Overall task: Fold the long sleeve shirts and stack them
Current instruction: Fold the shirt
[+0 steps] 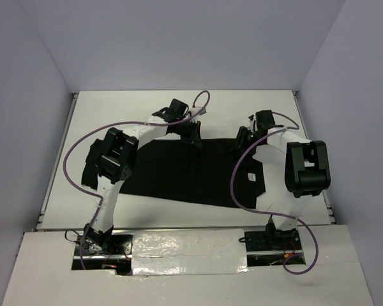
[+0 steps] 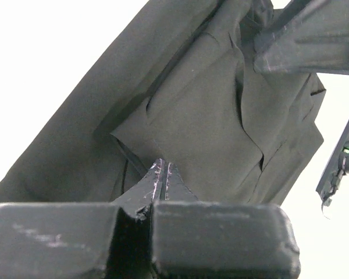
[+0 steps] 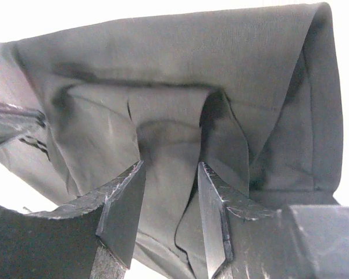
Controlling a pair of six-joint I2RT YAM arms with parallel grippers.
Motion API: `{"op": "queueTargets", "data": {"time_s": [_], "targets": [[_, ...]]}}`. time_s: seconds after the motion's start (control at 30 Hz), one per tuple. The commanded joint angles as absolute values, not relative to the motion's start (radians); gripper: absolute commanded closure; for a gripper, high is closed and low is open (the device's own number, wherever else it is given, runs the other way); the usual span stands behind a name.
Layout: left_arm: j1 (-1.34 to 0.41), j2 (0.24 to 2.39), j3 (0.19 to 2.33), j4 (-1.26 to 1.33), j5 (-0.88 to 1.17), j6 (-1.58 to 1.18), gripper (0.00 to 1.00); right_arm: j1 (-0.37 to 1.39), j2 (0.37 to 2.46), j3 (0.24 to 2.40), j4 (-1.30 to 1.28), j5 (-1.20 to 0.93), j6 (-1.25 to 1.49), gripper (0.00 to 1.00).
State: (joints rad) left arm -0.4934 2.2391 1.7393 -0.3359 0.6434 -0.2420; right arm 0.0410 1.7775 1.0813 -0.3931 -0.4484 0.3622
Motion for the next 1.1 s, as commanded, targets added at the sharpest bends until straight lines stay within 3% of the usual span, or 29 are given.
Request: {"op": "queueTargets", "data": {"time_s": [0.0,0.1,0.33,0.5,0.77,0.83,0.9,1.07], "targets": [[-0.492,2.255,1.749,-0.310,0.687,-0.255,1.00,0.025,1.805,1.131,-0.299,-0.475,0.373,0.51],[-0.486,2.261,1.750,-0.298,0.693,-0.271,1.00,0.025,1.842,1.143,-0.282,-0.479,0.377,0.51],[-0.462,2.241,1.721,-0.242,0.710,-0.305,1.00,0.012,1.879,1.164,-0.291,-0.491,0.371,0.69],[-0.454,2.243,1.718,-0.238,0.721,-0.310,1.00,0.008,1.862,1.157,-0.267,-0.505,0.373,1.00],[-0.437,2.241,1.707,-0.212,0.727,-0.328,1.00,-0.046,1.819,1.131,-0.225,-0.497,0.373,1.00],[-0.445,2.247,1.720,-0.222,0.752,-0.321,0.89,-0.048,1.818,1.132,-0.232,-0.506,0.357,1.00],[-0.463,2.247,1.724,-0.232,0.767,-0.311,0.60,-0.048,1.819,1.132,-0.236,-0.529,0.351,1.00],[-0.485,2.292,1.776,-0.297,0.703,-0.293,0.48,-0.046,1.815,1.121,-0.239,-0.531,0.338,1.00]]}}
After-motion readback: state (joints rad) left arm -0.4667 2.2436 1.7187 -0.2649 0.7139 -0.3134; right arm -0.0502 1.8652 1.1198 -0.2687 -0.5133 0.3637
